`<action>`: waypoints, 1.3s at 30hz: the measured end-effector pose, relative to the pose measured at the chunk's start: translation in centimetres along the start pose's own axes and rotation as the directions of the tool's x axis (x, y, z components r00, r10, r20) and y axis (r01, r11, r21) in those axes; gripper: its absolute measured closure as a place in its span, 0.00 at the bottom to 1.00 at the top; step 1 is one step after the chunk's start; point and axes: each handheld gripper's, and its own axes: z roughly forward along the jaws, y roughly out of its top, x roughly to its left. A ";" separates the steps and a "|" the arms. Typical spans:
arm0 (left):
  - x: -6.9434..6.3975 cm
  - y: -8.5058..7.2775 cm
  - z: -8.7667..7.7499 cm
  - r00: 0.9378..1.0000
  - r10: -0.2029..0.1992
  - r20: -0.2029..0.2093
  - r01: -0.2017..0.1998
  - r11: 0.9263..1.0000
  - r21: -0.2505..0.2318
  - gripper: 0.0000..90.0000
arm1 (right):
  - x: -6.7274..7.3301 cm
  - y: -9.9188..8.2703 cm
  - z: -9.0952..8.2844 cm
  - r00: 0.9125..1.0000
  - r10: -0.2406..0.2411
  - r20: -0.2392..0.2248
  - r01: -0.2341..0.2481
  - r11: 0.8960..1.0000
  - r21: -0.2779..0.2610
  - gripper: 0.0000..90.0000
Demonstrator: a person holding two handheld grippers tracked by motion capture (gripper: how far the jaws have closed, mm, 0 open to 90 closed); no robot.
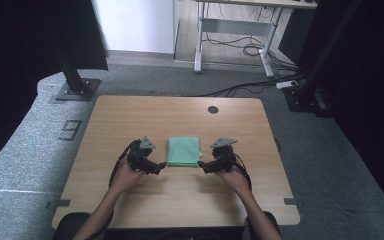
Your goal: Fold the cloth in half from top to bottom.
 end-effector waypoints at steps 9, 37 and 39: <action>-0.7 -0.4 -1.7 1.000 0.018 -0.008 -0.018 1.000 -0.021 0.00 | 0.5 -0.3 -2.0 1.000 -0.010 -0.002 0.010 1.000 -0.022 0.04; -0.1 -5.9 -4.7 0.998 -0.025 -0.055 0.025 1.000 -0.012 0.00 | -0.2 -4.9 -5.5 0.998 0.040 0.049 -0.040 0.999 -0.004 0.00; 0.0 -6.4 -4.6 0.998 -0.033 -0.054 0.033 0.999 -0.011 0.00 | -0.3 -5.4 -5.3 0.997 0.048 0.055 -0.048 0.999 -0.002 0.00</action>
